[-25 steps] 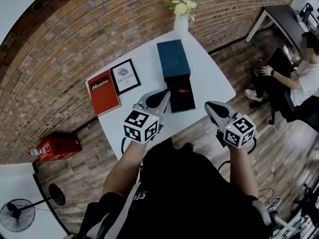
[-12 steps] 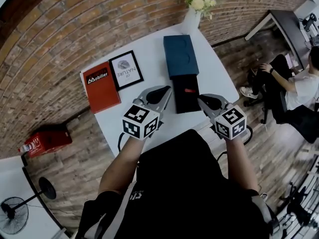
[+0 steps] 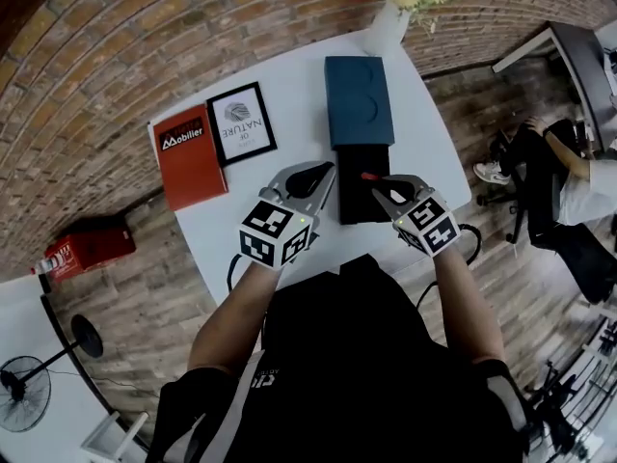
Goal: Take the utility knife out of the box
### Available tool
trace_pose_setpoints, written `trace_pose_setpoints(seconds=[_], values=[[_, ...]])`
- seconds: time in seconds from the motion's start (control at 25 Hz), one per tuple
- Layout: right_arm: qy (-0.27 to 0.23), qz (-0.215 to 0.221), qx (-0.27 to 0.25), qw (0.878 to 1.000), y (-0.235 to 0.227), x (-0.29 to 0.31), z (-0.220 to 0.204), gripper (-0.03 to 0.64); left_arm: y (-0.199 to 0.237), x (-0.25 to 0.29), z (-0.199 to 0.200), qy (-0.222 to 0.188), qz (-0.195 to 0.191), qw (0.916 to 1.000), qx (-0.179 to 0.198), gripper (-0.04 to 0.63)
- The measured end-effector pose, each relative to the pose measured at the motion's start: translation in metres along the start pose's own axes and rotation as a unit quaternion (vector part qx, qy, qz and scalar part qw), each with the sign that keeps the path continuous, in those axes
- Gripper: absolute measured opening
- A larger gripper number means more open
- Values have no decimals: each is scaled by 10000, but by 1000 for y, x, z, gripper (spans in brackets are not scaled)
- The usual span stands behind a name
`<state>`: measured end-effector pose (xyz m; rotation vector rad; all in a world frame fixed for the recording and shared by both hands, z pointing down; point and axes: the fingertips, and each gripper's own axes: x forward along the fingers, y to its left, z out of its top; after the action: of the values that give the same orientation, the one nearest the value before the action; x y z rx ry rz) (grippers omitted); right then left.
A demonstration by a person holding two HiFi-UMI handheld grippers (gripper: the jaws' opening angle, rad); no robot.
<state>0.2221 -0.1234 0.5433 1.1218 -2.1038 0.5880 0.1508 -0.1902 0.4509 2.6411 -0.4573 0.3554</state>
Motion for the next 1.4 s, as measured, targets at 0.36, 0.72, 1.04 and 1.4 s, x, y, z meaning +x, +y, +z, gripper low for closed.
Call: trace_pose_setpoints(seconds=[0.36, 0.72, 1.04, 1.4], values=[[904, 221, -929, 9913, -20, 43, -24, 58, 7, 10, -6, 59, 177, 9996, -206, 8], [1617, 435, -1336, 9768, -25, 59, -53, 58, 13, 2, 5, -142, 349, 9990, -252, 8], [2134, 513, -1823, 9584, -31, 68, -73, 60, 16, -13, -1, -223, 566, 9973, -413, 8], [2412, 590, -1889, 9501, -29, 83, -82, 78, 25, -26, -11, -186, 685, 9959, -557, 8]])
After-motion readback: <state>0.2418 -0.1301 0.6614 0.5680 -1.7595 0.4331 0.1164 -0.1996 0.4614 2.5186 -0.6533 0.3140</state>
